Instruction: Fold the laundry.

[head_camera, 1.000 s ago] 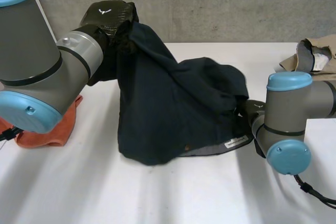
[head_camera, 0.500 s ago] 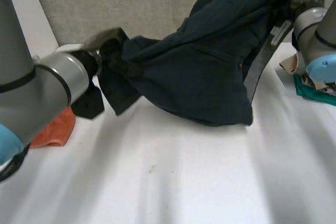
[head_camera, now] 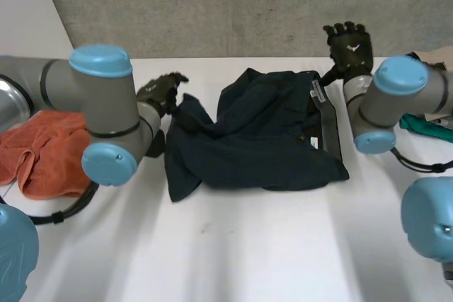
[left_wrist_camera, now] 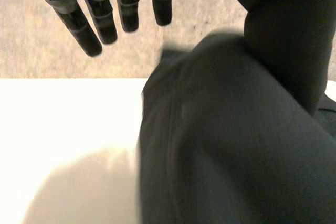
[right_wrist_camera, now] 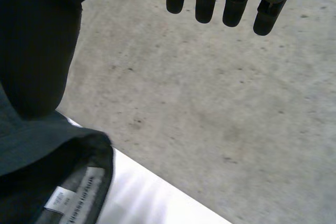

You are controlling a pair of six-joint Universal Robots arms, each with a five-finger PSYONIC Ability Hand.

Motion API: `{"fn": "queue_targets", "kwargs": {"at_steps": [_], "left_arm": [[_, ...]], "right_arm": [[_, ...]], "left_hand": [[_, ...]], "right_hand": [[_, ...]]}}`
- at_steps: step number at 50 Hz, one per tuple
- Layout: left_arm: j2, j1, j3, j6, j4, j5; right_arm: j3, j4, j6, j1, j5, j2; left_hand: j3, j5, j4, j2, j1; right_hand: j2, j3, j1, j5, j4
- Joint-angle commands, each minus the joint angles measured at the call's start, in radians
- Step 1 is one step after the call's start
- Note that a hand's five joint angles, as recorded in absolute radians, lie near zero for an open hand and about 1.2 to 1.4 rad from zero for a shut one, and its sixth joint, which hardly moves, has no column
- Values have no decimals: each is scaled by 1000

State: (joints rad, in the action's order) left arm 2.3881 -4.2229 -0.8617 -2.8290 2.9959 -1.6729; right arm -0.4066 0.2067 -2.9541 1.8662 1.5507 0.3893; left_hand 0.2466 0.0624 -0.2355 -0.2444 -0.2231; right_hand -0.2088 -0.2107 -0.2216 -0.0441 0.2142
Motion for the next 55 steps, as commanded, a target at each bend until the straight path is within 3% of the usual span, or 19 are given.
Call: {"fn": "queue_targets", "kwargs": {"at_steps": [1,5,6,10,14,21,28,34,38,46,49,53,55], "left_arm": [[-142,-2,-74,-125,8,-1],[-288,6,-274,-240,31,-1],[-309,9,-313,-263,37,1],[-398,31,-505,-372,74,27],[-443,66,-686,-464,126,82],[-419,86,-767,-481,176,113],[-310,80,-703,-483,196,91],[-209,69,-581,-492,198,45],[-140,67,-486,-510,193,32],[-3,74,-283,-604,178,21],[49,72,-211,-651,178,18],[100,75,-148,-694,184,12],[118,74,-128,-708,184,15]], "right_arm": [[-188,-234,41,-13,0,261],[-357,-331,110,-21,-76,408],[-465,-375,188,-25,-128,481],[-622,-424,321,-30,-184,578],[-802,-446,452,-44,-238,664],[-1020,-415,543,-58,-337,691],[-1097,-320,546,-71,-394,636],[-1098,-221,526,-67,-403,585],[-1085,-111,504,-55,-403,547],[-1034,45,460,-36,-396,481],[-1008,66,460,-32,-390,456],[-965,89,455,-30,-360,422],[-942,89,454,-32,-344,405]], "left_hand": [[-72,-62,61,70,49],[-72,-62,61,70,49],[-45,-36,34,43,22],[254,264,-265,-256,-278],[498,507,-509,-500,-521],[539,549,-551,-542,-563],[313,323,-324,-316,-337],[111,121,-122,-113,-135],[90,100,-101,-92,-114],[52,62,-63,-54,-75],[93,103,-104,-95,-116],[163,173,-174,-165,-187],[306,316,-318,-309,-330]], "right_hand": [[34,36,47,44,-40],[34,36,47,44,-40],[34,36,47,44,-40],[11,13,24,21,-16],[-168,-166,-155,-158,163],[-556,-554,-543,-546,550],[-547,-545,-534,-537,542],[-318,-316,-305,-308,313],[-186,-184,-173,-176,181],[-189,-187,-176,-179,183],[-236,-234,-223,-226,230],[-467,-465,-454,-457,462],[-827,-826,-815,-818,822]]}}
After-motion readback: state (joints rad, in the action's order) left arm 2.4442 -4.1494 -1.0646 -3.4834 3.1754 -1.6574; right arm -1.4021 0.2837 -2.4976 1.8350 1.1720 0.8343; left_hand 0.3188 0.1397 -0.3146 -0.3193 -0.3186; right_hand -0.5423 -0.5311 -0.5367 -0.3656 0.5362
